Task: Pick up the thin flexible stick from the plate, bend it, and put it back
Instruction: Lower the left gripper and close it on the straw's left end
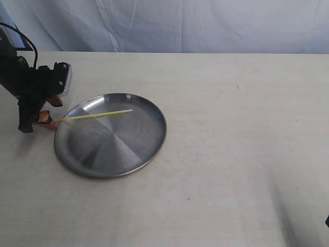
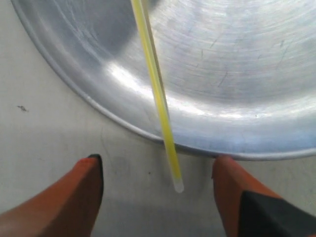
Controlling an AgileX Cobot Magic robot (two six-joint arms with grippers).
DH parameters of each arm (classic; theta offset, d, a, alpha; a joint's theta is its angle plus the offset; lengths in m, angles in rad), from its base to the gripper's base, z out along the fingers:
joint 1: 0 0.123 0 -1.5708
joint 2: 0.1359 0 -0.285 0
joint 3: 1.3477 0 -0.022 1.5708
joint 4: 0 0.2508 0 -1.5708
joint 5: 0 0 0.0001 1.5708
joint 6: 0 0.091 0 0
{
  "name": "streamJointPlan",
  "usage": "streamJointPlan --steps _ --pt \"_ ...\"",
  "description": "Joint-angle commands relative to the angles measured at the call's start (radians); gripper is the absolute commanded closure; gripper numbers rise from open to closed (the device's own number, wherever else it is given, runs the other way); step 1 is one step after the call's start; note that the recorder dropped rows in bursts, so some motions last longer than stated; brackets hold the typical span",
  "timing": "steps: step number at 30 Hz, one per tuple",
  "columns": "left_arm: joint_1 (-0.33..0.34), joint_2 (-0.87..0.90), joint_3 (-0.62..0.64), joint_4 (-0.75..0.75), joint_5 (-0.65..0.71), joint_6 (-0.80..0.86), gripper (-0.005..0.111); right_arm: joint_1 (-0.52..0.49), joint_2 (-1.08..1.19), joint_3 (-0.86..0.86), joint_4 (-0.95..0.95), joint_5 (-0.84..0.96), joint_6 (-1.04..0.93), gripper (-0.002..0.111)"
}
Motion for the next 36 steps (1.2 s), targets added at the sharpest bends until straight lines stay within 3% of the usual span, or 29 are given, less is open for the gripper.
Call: streamJointPlan --steps 1,20,22,29,34,36 --pt "-0.004 -0.002 -0.002 -0.004 0.015 -0.007 0.045 -0.005 -0.007 0.002 0.0 -0.006 0.0 0.109" --pt "-0.004 0.0 -0.002 -0.004 0.023 -0.007 0.051 -0.005 -0.007 0.002 0.0 -0.006 0.0 0.109" --pt "-0.004 0.0 -0.002 -0.004 0.026 -0.009 0.057 -0.005 -0.007 0.002 0.0 -0.006 0.0 0.109" --pt "-0.004 0.0 -0.002 -0.002 0.068 -0.03 0.092 -0.005 -0.007 0.002 0.0 -0.006 0.0 0.109" --pt "-0.004 -0.002 -0.002 -0.001 0.058 -0.075 0.107 -0.005 -0.007 0.002 0.0 -0.006 0.0 0.109" --pt "-0.004 -0.002 -0.002 0.001 0.048 -0.109 0.107 -0.005 -0.007 0.002 0.0 -0.006 0.0 0.109"
